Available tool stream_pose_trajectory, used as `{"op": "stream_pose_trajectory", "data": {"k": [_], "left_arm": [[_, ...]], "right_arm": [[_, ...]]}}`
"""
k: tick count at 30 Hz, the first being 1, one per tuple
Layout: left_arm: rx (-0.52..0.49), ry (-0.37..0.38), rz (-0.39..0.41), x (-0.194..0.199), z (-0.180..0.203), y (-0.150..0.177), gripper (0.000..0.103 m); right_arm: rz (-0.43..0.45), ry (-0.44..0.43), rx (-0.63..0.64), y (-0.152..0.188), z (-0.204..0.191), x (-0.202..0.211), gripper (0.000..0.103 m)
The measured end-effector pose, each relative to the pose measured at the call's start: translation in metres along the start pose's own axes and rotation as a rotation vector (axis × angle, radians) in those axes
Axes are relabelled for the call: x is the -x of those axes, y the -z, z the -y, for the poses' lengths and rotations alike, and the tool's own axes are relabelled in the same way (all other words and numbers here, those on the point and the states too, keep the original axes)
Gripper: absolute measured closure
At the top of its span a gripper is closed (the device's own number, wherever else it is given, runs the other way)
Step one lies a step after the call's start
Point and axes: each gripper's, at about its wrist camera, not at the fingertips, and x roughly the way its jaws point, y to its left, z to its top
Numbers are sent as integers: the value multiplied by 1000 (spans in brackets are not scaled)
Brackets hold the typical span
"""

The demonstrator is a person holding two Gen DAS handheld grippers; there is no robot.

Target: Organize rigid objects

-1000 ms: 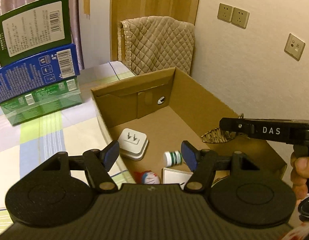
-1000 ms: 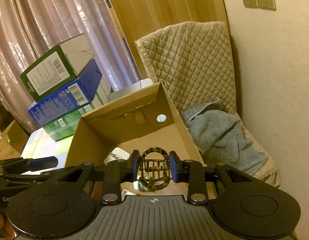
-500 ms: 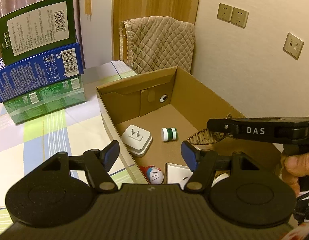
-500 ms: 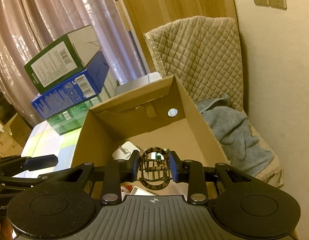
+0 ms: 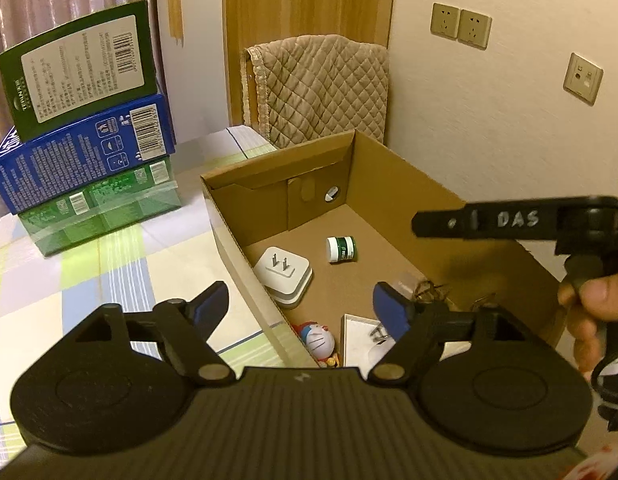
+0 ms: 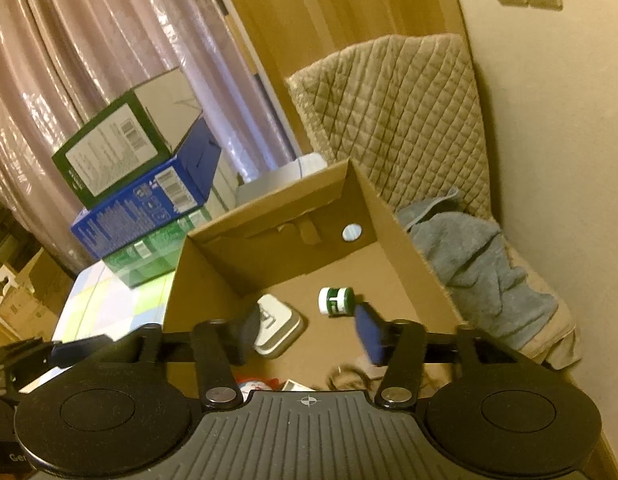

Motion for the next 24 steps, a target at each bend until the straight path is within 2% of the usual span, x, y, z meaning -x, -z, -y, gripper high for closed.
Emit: {"op": "stream_pose_trajectory", "data": {"k": [9, 13, 24], "left_arm": [[12, -17, 34, 38, 5, 14, 8], [39, -37, 59, 67, 5, 28, 4], [137, -81, 96, 157, 23, 66, 3]], "right_arm": [[36, 29, 23, 6, 1, 50, 35], [39, 27, 43, 13, -3, 80, 33], [55, 26, 90, 50, -23, 167, 27]]}}
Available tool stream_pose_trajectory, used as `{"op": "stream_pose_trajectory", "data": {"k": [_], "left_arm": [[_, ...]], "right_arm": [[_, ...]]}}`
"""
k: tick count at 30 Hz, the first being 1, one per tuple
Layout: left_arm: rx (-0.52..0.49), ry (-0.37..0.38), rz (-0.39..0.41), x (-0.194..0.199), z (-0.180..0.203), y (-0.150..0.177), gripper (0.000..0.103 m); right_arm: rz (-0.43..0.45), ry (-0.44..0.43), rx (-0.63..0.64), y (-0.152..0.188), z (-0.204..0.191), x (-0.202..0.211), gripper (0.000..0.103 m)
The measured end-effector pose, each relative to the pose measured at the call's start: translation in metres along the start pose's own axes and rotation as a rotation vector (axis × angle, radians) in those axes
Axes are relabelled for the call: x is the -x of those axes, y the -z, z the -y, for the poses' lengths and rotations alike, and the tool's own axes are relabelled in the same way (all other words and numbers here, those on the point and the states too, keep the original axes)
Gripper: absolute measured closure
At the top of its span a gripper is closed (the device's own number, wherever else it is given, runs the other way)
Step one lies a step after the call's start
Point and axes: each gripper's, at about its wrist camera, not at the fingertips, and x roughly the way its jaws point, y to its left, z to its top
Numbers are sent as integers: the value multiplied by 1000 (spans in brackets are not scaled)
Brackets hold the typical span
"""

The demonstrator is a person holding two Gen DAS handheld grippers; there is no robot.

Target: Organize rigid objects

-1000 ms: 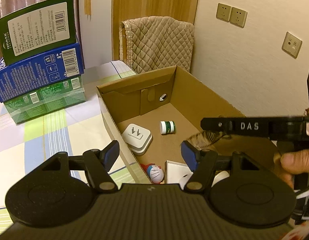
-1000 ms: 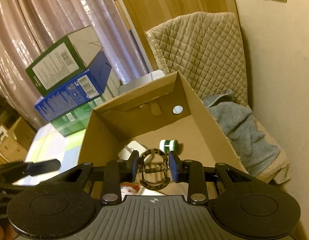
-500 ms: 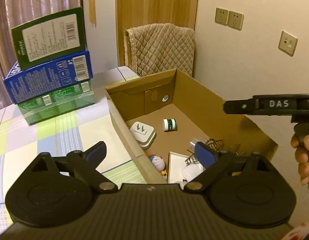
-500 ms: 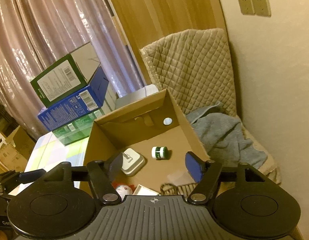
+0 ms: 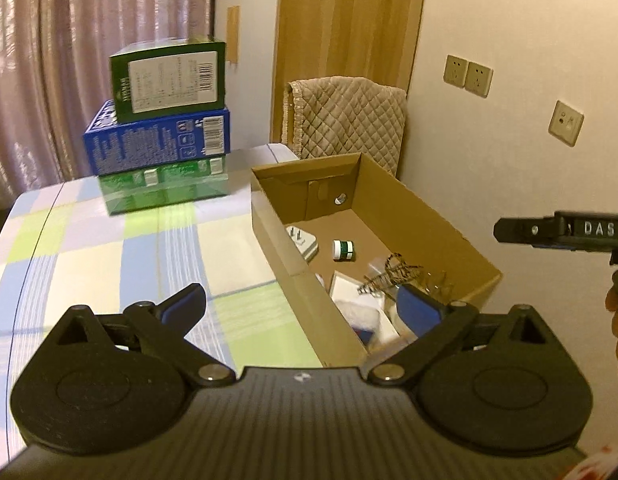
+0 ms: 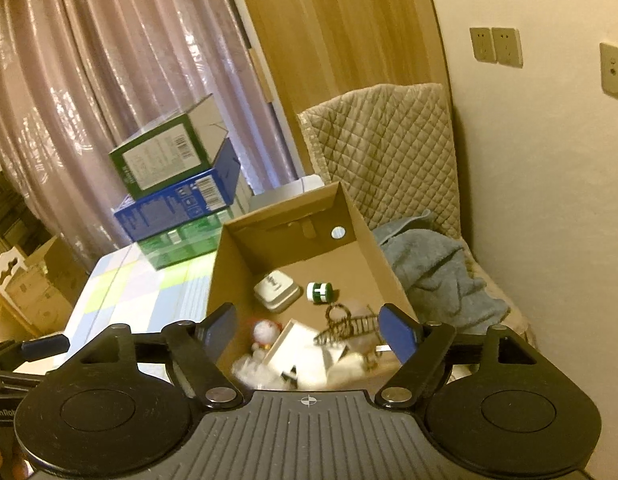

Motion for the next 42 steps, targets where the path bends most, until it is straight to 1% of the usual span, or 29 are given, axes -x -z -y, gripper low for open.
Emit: {"op": "stream_pose_trajectory", "data": {"k": [4, 7, 9, 14, 18, 22, 26, 32, 42], "left_arm": [[52, -7, 9, 26, 8, 21, 3], [53, -19, -3, 40, 16, 38, 3], [61, -31, -5, 47, 20, 49, 3], [71, -69, -8, 66, 33, 72, 3], [79, -97, -14, 76, 39, 81, 3], [106, -103, -17, 84, 42, 86, 3], [127, -101, -16, 91, 46, 95, 2], [130, -111, -31, 94, 50, 104, 2], [142, -91, -32, 101, 53, 112, 2]], "right_arm": [[12, 35, 107, 22, -16, 30, 26], [11, 30, 178, 38, -26, 46, 25], [7, 34, 196, 49, -28, 54, 25], [3, 43, 185, 77, -28, 72, 25], [-9, 48, 183, 93, -30, 85, 25], [-16, 57, 200, 106, -34, 96, 25], [-12, 38, 224, 111, -39, 105, 25], [-19, 52, 226, 120, -38, 111, 25], [-38, 53, 224, 129, -39, 112, 25]]}}
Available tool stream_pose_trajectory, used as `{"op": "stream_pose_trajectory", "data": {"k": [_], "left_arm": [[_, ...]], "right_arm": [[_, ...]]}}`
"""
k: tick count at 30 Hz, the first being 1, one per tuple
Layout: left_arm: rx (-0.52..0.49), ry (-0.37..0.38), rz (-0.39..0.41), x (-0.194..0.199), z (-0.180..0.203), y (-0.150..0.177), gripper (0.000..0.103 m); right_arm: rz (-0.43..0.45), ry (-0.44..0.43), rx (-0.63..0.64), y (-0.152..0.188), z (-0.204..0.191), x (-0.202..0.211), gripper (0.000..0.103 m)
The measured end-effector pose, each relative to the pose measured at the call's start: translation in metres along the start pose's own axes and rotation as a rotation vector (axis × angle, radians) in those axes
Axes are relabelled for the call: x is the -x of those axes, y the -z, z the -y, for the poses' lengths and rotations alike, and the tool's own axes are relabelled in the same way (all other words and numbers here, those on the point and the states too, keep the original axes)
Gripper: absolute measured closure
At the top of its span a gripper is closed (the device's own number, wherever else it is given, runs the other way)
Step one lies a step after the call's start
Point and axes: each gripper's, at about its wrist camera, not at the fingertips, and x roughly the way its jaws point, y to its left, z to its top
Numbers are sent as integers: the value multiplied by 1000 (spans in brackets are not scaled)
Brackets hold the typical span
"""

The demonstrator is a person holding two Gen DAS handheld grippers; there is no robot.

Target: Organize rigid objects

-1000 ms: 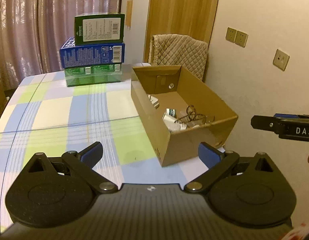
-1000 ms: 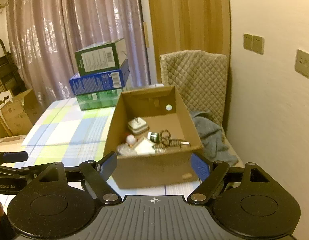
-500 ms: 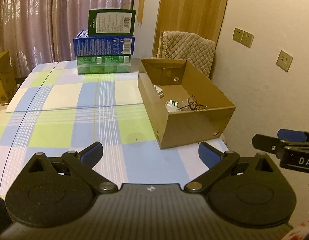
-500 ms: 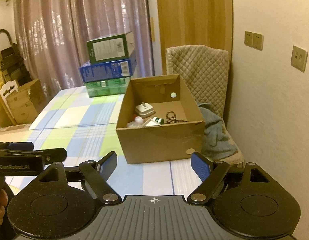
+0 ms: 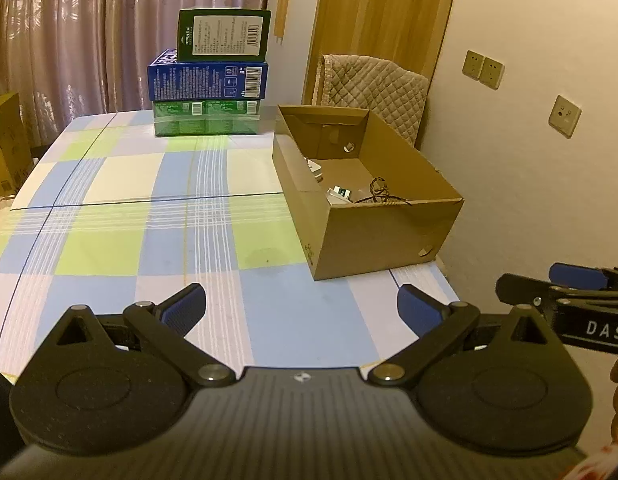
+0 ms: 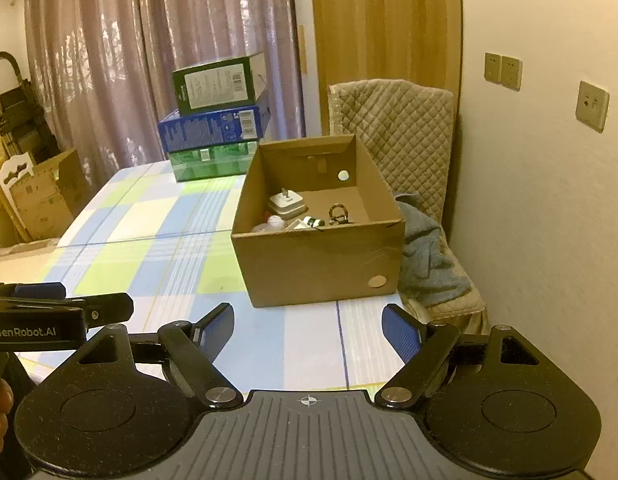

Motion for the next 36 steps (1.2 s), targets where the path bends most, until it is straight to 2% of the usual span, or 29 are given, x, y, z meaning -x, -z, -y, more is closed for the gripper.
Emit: {"op": "stream_pose_trajectory", "data": {"k": [36], "left_arm": [[10, 7, 4, 3, -1, 4, 2]], "right_arm": [[8, 1, 6, -1, -8, 1, 25]]}}
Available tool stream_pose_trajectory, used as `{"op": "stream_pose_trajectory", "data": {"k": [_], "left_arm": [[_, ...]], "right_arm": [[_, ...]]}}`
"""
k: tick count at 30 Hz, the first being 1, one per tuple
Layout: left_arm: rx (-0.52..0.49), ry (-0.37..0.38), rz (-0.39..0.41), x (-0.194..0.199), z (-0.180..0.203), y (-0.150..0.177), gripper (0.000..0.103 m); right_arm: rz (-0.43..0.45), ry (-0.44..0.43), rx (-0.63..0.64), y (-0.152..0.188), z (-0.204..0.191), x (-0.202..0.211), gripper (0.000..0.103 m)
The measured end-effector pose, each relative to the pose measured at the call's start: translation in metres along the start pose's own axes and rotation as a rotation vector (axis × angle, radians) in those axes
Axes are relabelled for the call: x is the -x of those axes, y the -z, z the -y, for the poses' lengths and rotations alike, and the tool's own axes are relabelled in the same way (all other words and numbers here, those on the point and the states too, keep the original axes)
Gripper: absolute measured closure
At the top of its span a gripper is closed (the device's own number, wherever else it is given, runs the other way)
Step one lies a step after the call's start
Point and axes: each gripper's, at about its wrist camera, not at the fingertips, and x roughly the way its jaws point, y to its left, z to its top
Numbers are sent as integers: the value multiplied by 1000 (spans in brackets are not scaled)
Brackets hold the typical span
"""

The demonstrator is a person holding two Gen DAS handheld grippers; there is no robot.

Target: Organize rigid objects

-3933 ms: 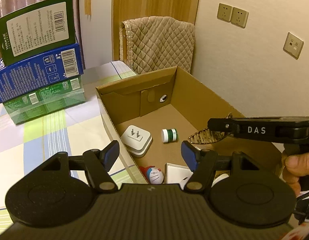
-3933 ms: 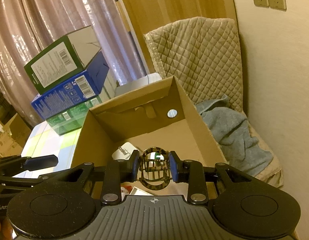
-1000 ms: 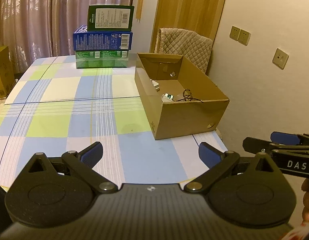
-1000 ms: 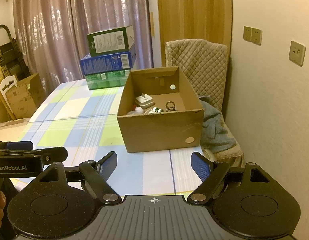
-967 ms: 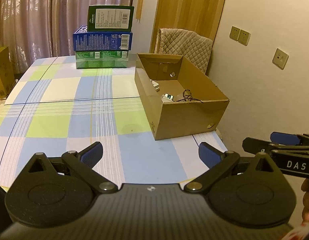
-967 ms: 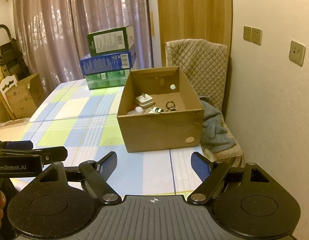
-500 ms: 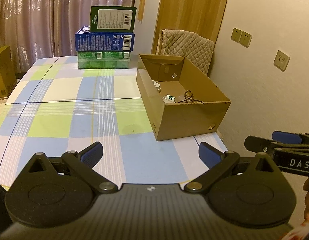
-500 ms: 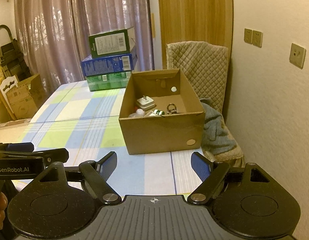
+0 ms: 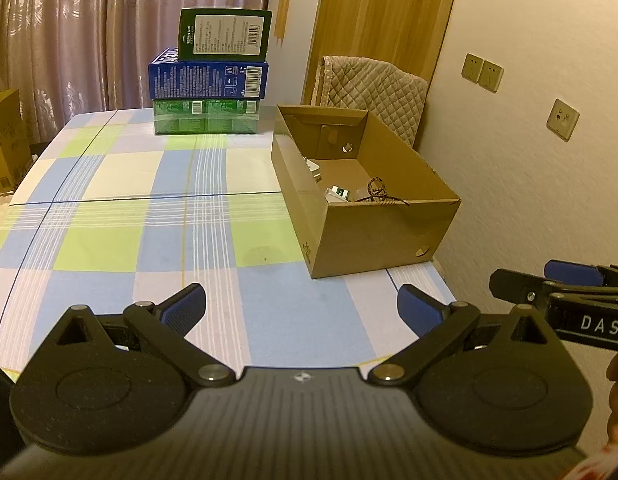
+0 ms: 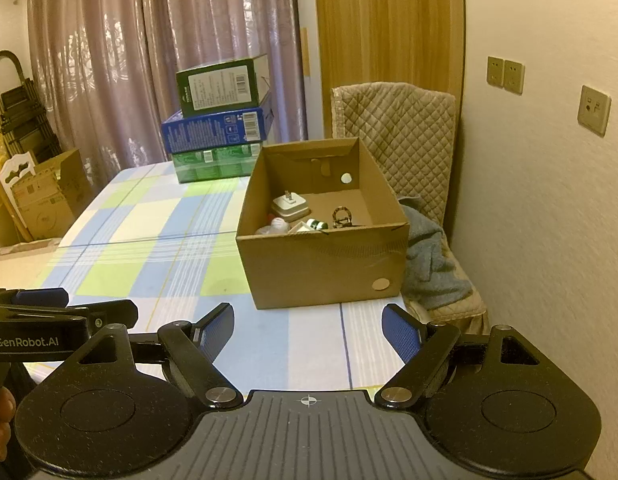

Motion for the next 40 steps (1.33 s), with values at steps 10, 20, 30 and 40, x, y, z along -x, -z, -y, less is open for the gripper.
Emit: {"op": "stream_pose_trajectory", "data": {"k": [10, 20, 30, 40], "left_arm": [[0, -1, -1, 0, 1, 1, 2], [-1, 1, 1, 0, 1, 1, 2], [1, 2, 0, 0, 2, 1, 2], [16, 9, 9, 1, 0, 3, 2]], "right_arm": [[1, -1, 1, 1, 0, 0, 25], [0, 1, 0, 1, 0, 0, 25], [-1, 1, 0, 1, 0, 1, 25], [-2, 2, 0, 1, -1, 2, 25]]}}
